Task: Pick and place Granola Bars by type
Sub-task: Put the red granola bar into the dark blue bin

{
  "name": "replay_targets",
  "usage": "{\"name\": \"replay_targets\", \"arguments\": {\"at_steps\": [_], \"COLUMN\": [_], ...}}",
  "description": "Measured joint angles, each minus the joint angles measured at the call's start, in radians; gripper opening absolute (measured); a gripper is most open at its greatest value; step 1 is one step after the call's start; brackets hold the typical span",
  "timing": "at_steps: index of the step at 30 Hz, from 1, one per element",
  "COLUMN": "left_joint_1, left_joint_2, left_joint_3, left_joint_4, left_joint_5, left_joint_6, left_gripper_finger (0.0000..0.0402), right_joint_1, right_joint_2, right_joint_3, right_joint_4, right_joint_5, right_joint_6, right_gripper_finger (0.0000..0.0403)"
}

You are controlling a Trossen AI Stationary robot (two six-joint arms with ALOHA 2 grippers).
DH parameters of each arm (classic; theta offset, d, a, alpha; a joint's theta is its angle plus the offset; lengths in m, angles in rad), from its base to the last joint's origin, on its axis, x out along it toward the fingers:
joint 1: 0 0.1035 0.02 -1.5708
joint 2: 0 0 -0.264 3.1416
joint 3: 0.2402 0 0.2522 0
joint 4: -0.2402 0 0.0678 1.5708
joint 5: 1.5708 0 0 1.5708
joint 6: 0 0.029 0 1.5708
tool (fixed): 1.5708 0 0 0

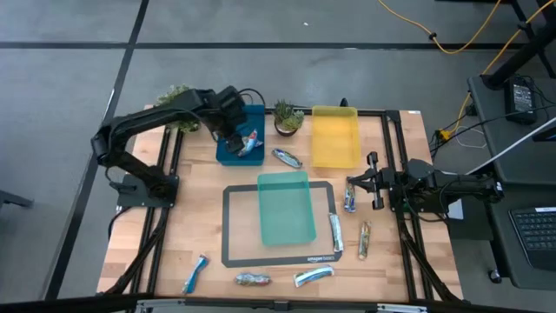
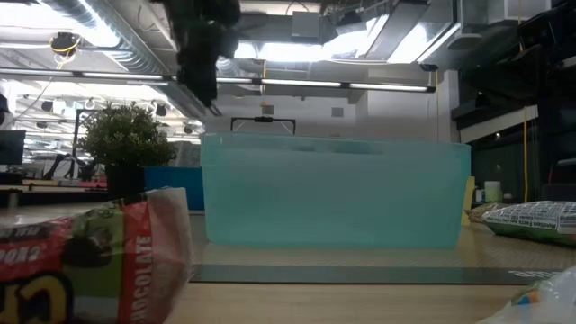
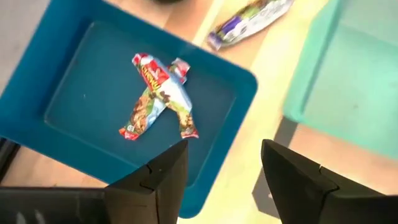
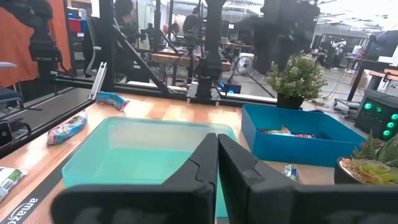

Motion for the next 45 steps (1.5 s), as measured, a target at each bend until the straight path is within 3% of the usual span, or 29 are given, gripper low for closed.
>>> {"name": "replay_targets", "arguments": {"at_steps": [5, 9, 14, 18, 26, 35, 38, 45], "left_joint_1": [-0.065, -0.155, -0.335, -0.541, -0.870, -1.064, -1.151, -1.323], "left_joint_2": [-0.076, -0.145, -0.239, -0.320, -0.406, -0.350, -0.305, -0.234], "left_joint_3": [0.000, 0.000, -0.001, -0.001, -0.001, -0.006, -0.052, -0.281], "left_joint_4": [0.003, -0.004, -0.049, -0.091, -0.098, -0.090, -0.067, 0.209], "left_joint_5": [0.004, 0.064, 0.139, 0.159, -0.057, -0.121, -0.156, -0.204], "left_joint_6": [-0.015, -0.002, -0.043, -0.156, -0.399, -0.559, -0.609, -0.855], "left_gripper_finger": [0.0189, 0.0187, 0.0187, 0.0183, 0.0171, 0.0160, 0.0157, 0.0153], "right_joint_1": [0.000, 0.000, 0.000, 0.000, 0.000, 0.000, 0.000, 0.000], "right_joint_2": [0.000, 0.000, 0.000, 0.000, 0.000, 0.000, 0.000, 0.000], "right_joint_3": [0.000, 0.000, 0.000, 0.000, 0.000, 0.000, 0.000, 0.000], "right_joint_4": [0.000, 0.000, 0.000, 0.000, 0.000, 0.000, 0.000, 0.000], "right_joint_5": [0.000, 0.000, 0.000, 0.000, 0.000, 0.000, 0.000, 0.000], "right_joint_6": [0.000, 0.000, 0.000, 0.000, 0.000, 0.000, 0.000, 0.000], "right_gripper_finger": [0.0016, 0.0016, 0.0017, 0.0016, 0.0016, 0.0017, 0.0017, 0.0016]}}
